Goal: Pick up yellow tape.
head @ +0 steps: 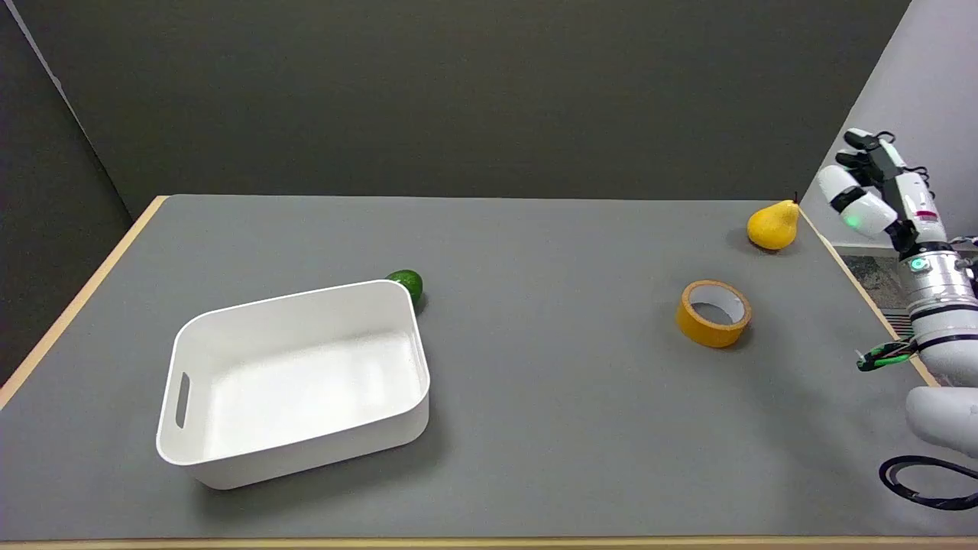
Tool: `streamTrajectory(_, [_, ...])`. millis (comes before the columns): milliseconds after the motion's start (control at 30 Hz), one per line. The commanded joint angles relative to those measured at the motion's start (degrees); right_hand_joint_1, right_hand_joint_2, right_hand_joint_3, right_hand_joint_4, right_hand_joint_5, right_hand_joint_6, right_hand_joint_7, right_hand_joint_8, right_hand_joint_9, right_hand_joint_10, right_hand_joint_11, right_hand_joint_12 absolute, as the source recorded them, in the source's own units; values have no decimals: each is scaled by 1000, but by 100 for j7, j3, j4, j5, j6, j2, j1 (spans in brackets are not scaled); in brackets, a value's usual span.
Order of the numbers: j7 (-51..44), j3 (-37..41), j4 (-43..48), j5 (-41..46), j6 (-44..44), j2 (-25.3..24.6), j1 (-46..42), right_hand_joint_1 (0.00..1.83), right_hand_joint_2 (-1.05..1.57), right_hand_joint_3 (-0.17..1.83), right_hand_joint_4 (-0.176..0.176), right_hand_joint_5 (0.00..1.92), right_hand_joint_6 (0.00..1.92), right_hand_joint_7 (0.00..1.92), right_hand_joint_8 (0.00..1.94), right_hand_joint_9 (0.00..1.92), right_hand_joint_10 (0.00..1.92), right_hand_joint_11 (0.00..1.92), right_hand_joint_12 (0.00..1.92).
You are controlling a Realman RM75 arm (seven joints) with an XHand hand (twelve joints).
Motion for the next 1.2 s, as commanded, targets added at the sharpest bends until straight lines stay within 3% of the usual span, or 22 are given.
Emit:
streamTrajectory(33, [-1912, 530, 1867, -626, -1034, 456, -1226, 291, 560, 927, 33, 102, 401, 114, 320, 33, 626, -1, 959])
streamTrajectory(100, [-2402, 971, 2543, -478, -1448, 427, -1678, 299, 609, 796, 28, 106, 313, 76, 242, 1, 497, -1, 857])
streamTrajectory(167, [-2978, 1553, 3359, -253, -1932, 282, -2283, 279, 522, 891, 27, 64, 358, 49, 166, 1, 314, -1, 802])
streamTrajectory(233, [-3483, 1956, 3971, -32, -2241, 90, -2707, 271, 578, 785, 21, 68, 295, 6, 189, -1, 229, -1, 692])
streamTrajectory(267, [-3805, 2117, 4263, 130, -2378, -22, -2893, 266, 559, 829, 23, 55, 295, 11, 152, -1, 205, -1, 669])
streamTrajectory(433, [-4850, 2255, 5154, 943, -2557, -332, -3322, 248, 516, 913, 24, 32, 261, 23, 69, -1, 104, -1, 570])
streamTrajectory(567, [-5362, 2108, 5646, 1363, -2499, -492, -3533, 203, 502, 907, 22, 36, 247, 26, 81, -1, 120, -1, 552])
streamTrajectory(667, [-5554, 1967, 5955, 1391, -2434, -597, -3647, 314, 439, 917, 8, 56, 273, 90, 43, 10, 112, -1, 515])
streamTrajectory(733, [-5560, 1939, 6130, 1391, -2412, -657, -3744, 280, 477, 941, -4, 65, 323, 93, 119, 38, 115, -1, 522])
streamTrajectory(833, [-5560, 1890, 6325, 1404, -2365, -729, -3868, 277, 459, 937, 11, 52, 408, 40, 315, 2, 235, -1, 580])
streamTrajectory(967, [-5651, 1584, 6555, 1470, -2279, -840, -3999, 251, 487, 953, 12, 82, 442, 80, 372, -1, 376, -1, 666])
streamTrajectory(1200, [-6568, 885, 6663, 1704, -1751, -996, -4020, 291, 501, 952, -2, 95, 449, 90, 398, -1, 408, -1, 678])
